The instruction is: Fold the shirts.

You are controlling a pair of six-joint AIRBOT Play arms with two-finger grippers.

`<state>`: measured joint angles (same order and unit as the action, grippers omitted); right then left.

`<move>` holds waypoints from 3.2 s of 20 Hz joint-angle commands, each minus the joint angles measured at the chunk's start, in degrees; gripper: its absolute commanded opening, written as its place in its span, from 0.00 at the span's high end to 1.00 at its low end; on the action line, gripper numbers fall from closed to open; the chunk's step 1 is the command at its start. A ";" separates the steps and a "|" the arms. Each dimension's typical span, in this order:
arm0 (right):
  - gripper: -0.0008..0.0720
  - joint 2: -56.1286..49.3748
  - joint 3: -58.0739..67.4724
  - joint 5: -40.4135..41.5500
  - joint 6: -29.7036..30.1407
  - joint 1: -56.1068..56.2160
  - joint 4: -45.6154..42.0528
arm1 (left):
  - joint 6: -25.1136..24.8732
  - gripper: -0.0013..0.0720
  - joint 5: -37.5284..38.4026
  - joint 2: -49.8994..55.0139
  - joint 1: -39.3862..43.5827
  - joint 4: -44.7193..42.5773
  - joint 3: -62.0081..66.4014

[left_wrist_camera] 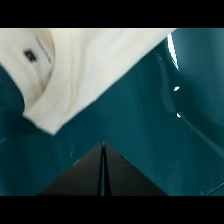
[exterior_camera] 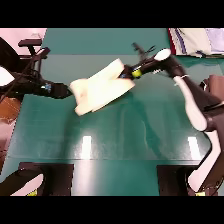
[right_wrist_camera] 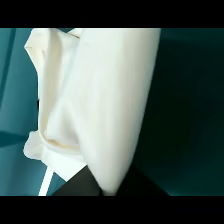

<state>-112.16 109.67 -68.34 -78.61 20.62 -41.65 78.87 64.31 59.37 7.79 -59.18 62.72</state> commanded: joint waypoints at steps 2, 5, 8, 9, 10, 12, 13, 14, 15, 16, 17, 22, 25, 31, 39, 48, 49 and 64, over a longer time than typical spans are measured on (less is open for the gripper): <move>0.96 10.88 -4.59 -0.68 -2.03 -15.56 -10.69 | 2.34 0.95 -5.68 -0.02 6.47 0.52 0.07; 0.96 16.98 -7.67 0.09 -2.01 -28.30 -12.46 | 4.44 0.95 -7.91 -0.02 7.72 1.44 0.07; 0.96 20.11 -8.46 2.60 -1.92 -39.91 -12.33 | 5.44 0.95 -8.72 -0.02 7.69 2.38 0.07; 0.96 20.17 -7.74 3.41 -1.92 -43.25 -12.35 | 6.32 0.95 -9.09 -0.02 7.72 2.43 0.07; 0.96 20.11 -7.04 4.33 -1.92 -46.16 -12.31 | 6.91 0.95 -9.35 -0.02 7.72 2.47 0.07; 0.96 20.11 -6.49 7.61 -1.92 -50.27 -11.93 | 6.91 0.95 -9.38 -0.02 7.72 2.47 0.07; 0.96 20.11 -6.49 9.27 -1.92 -51.54 -11.82 | 6.91 0.95 -9.38 -0.02 7.72 2.56 0.07; 0.96 20.11 -6.49 10.56 -1.92 -52.54 -11.87 | 6.93 0.95 -9.38 -0.02 7.69 2.60 0.07; 0.96 20.11 -6.49 11.76 -1.92 -53.07 -11.87 | 7.34 0.95 -9.35 -0.02 7.72 2.60 0.07; 0.96 20.13 -6.47 13.00 -1.92 -53.31 -11.74 | 8.26 0.95 -9.38 -0.02 7.72 2.60 0.07; 0.96 20.13 -6.21 14.05 -1.92 -53.31 -11.02 | 8.26 0.95 -9.38 -0.02 7.72 2.60 0.07; 0.96 20.13 4.35 12.11 -1.27 -53.09 -10.43 | 8.22 0.95 -9.40 -0.02 7.72 2.60 0.07; 0.96 21.49 9.38 7.50 -1.29 -53.72 -10.47 | 8.17 0.95 -9.38 -0.02 7.72 2.58 0.07; 0.96 33.92 -4.87 5.33 -1.29 -56.11 -17.16 | 8.13 0.95 -9.29 -0.02 7.69 2.58 0.07; 0.96 47.58 -33.59 -2.60 -1.29 -64.11 -27.61 | 7.65 0.95 -6.38 -0.02 7.69 2.54 0.07; 0.83 55.04 -50.86 -2.25 -1.27 -75.78 -30.56 | 7.65 0.95 -3.50 -0.02 7.72 2.51 0.07; 0.60 55.01 -50.95 -2.56 -1.27 -76.76 -30.58 | 7.63 0.95 -3.13 -0.02 7.69 2.51 0.07; 0.15 55.01 -34.07 0.31 -1.29 -47.71 -9.09 | 7.72 0.95 -4.63 -0.02 7.69 2.64 0.07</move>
<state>-57.19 73.49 -69.87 -79.90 -40.32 -53.84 86.54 59.99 59.37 15.49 -56.60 62.72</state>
